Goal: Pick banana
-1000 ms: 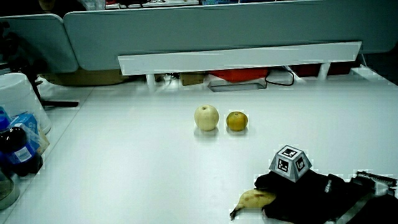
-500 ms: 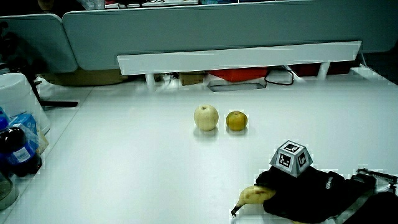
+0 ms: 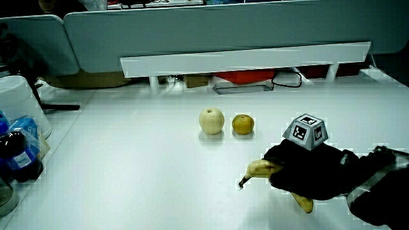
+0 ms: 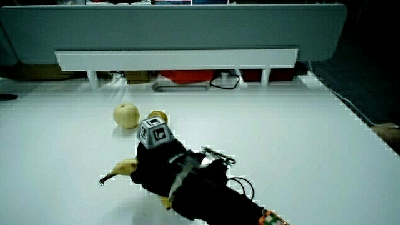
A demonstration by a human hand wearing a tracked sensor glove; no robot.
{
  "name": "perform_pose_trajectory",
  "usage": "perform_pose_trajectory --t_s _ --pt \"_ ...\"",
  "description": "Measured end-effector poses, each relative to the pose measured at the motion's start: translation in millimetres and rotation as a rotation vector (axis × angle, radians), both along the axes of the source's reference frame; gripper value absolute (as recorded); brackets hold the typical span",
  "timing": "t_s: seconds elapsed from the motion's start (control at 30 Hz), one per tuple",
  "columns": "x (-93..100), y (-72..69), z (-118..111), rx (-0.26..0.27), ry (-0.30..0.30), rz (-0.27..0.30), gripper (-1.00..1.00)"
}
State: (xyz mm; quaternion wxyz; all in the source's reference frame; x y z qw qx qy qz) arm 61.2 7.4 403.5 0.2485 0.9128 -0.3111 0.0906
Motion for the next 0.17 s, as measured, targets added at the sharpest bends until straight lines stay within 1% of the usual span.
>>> perform_pose_trajectory --t_s 0.03,0.07,0.1,0.13,0.17 --pt "1.4 -5.5 -6.0 0.006 -0.010 0.014 1.00" --pt "4.1 -10.9 -6.8 0.014 -0.006 0.033 1.00" --pt "6.1 -16.4 -10.9 0.004 -0.020 0.041 1.00" --pt "8.7 -21.7 -12.7 0.012 -0.021 0.056 1.00" --pt "10.5 -26.6 -19.1 0.039 -0.014 0.061 1.00"
